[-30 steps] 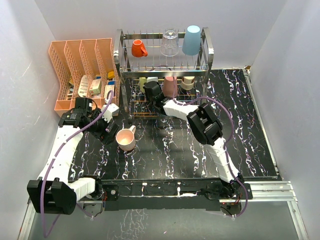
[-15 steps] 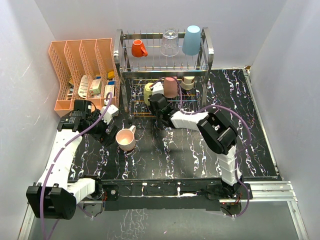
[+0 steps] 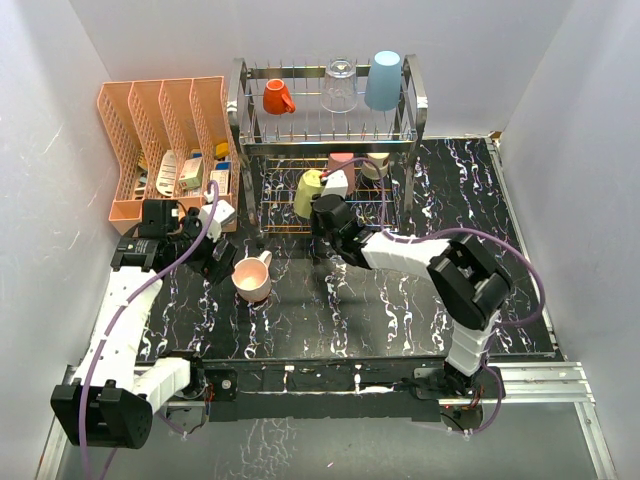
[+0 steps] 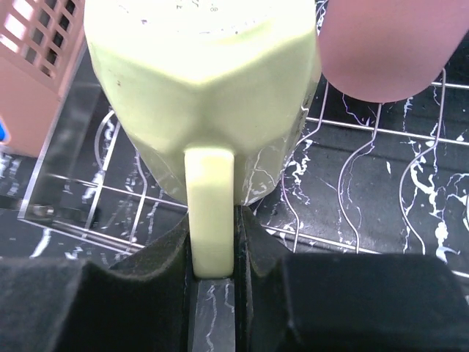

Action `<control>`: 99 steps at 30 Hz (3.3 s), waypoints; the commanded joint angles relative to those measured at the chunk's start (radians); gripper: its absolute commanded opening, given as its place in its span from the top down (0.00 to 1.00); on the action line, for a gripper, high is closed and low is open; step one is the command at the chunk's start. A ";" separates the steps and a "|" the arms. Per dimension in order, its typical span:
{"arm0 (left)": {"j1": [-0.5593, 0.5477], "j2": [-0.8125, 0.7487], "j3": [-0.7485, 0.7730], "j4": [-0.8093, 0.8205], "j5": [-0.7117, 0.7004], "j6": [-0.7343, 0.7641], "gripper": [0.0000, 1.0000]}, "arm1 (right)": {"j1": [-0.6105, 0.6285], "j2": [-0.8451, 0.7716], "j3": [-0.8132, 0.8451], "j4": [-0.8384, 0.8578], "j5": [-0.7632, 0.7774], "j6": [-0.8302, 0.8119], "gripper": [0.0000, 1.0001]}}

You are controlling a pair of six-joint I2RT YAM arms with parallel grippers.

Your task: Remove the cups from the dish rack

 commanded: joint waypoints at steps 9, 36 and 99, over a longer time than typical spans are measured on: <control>-0.010 -0.060 -0.046 0.217 0.109 0.013 0.07 | 0.000 -0.301 -0.071 0.054 -0.119 0.342 0.93; -0.321 -0.200 -0.228 0.603 0.211 0.351 0.16 | 0.095 -0.652 -0.424 0.246 -0.650 1.149 0.93; -0.625 0.637 0.439 -0.028 -0.318 0.186 0.15 | -0.457 -0.927 -0.299 -0.629 -0.471 0.423 0.16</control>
